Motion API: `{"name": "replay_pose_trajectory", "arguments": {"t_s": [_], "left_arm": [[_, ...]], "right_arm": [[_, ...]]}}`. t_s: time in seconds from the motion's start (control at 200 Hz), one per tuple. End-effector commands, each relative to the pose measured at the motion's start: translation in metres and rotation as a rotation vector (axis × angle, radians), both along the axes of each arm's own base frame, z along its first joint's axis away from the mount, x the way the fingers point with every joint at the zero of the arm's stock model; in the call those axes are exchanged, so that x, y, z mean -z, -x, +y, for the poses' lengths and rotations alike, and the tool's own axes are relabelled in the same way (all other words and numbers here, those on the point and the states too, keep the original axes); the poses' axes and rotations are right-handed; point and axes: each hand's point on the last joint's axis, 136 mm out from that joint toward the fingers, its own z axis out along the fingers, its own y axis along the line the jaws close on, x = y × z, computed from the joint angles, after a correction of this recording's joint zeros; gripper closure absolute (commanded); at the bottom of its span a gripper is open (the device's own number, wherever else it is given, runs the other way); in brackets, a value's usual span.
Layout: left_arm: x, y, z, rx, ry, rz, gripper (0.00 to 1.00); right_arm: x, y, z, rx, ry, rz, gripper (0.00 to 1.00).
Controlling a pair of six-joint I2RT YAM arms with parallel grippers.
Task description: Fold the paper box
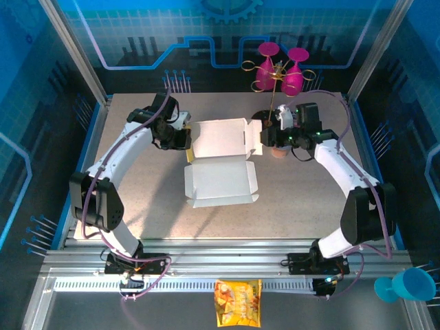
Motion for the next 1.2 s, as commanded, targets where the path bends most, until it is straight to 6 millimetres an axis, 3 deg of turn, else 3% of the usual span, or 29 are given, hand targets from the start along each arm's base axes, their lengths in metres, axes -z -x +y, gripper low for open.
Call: {"name": "replay_pose_trajectory", "arguments": {"t_s": [0.0,0.125,0.22,0.35,0.52,0.785,0.901,1.196], "left_arm": [[-0.011,0.0,-0.004,0.023,0.036,-0.004,1.0],[-0.011,0.001,-0.005,0.023,0.041,0.001,1.0],[-0.009,0.001,-0.005,0.015,0.04,0.006,1.0],[-0.007,0.0,-0.001,-0.01,0.023,0.01,1.0],[-0.002,-0.005,0.005,-0.071,0.005,0.01,1.0],[0.014,-0.013,0.029,-0.229,-0.099,0.029,1.0],[0.023,-0.014,0.027,-0.246,-0.129,0.035,1.0],[0.06,-0.004,0.026,-0.254,-0.179,0.08,1.0]], "right_arm": [[-0.006,-0.002,0.019,-0.07,0.039,-0.036,0.54],[0.012,-0.009,0.026,-0.064,0.115,-0.008,0.64],[0.02,-0.015,0.026,-0.039,0.167,-0.002,0.81],[0.011,-0.019,0.027,0.025,0.245,-0.029,1.0],[0.004,-0.006,0.03,0.141,0.422,-0.08,1.0],[-0.013,0.017,0.003,0.56,0.738,-0.067,1.0],[-0.014,0.024,0.013,0.634,0.8,-0.082,1.0],[0.04,0.027,0.035,0.655,0.853,0.02,1.0]]}}
